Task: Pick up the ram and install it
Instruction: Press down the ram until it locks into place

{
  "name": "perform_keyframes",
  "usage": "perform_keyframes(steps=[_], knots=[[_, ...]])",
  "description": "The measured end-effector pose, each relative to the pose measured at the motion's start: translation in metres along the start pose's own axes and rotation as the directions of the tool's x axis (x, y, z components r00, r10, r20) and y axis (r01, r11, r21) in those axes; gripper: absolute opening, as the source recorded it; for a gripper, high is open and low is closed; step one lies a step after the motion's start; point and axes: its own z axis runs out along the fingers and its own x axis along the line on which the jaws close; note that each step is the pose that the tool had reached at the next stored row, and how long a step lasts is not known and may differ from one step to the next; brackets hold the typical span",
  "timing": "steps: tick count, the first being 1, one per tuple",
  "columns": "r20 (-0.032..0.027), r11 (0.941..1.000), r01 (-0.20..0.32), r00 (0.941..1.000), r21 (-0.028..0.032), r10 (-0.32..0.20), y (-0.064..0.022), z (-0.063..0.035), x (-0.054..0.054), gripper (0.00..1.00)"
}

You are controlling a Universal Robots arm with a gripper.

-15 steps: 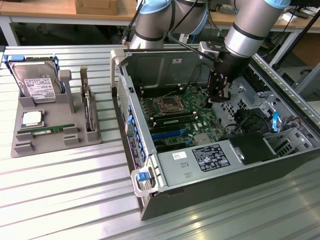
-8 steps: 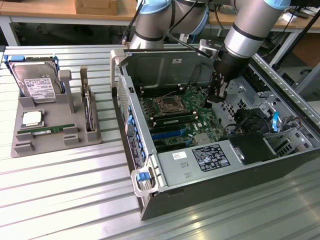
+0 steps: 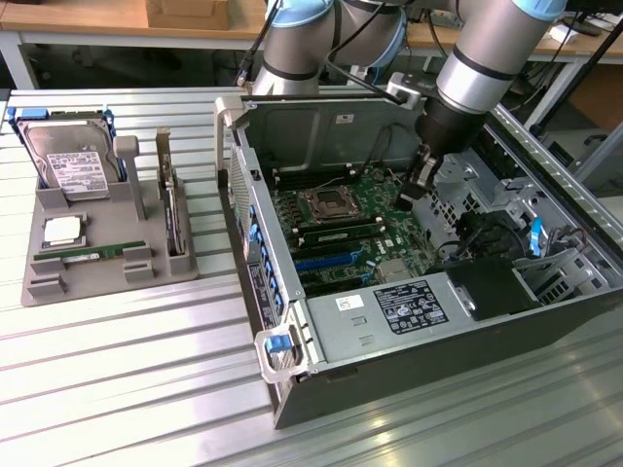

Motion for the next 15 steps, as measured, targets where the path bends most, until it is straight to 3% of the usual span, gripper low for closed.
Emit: perform_keyframes(steps=[3, 5, 9, 15], knots=[[0.0017, 0.9982, -0.060, 0.9982, -0.0031, 0.060, 0.0000, 0.0004, 0.0000, 0.11], [0.0033, 0.9937, -0.112, 0.9938, -0.0062, 0.112, 0.0000, 0.0008, -0.0001, 0.11], [0.0072, 0.9740, -0.226, 0.9740, -0.0142, 0.226, -0.0001, 0.0019, -0.0001, 0.11], [0.0095, 0.9526, -0.304, 0.9527, -0.0204, 0.304, -0.0002, 0.0027, -0.0002, 0.11]])
